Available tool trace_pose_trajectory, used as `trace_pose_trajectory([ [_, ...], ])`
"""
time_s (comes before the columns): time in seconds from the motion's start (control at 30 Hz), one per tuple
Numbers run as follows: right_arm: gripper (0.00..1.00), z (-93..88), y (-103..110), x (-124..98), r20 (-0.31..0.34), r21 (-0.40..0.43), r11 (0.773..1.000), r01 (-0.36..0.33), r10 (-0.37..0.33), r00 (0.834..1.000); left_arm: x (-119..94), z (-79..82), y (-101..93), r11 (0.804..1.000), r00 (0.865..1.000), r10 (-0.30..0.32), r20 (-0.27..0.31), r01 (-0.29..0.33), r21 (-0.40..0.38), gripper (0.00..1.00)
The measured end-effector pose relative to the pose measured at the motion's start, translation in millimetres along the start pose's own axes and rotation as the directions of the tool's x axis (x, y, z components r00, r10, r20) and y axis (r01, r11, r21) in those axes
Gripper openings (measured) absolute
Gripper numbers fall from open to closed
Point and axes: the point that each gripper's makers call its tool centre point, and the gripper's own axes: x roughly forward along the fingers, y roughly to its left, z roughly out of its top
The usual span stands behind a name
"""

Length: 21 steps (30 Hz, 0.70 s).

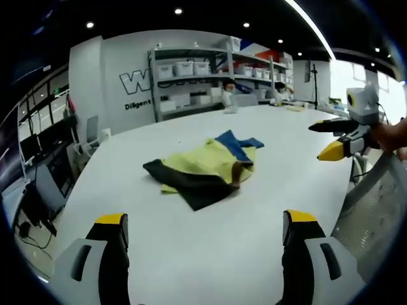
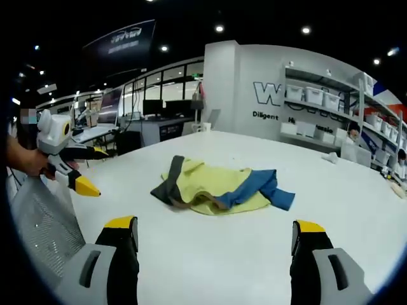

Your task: Fold the garment on the visible template until the final outline fits inside the template.

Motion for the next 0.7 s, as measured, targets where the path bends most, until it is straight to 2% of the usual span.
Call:
trace_pose_trajectory([
  [0.7,0.99,-6.9,2.2,-0.9,-0.028,-0.013,1.000,-0.002,0.002,1.000,-0.9,-3.7,-3.4,1.000,1.000,-0.013,-0.010,0.013,0.007,0.99],
])
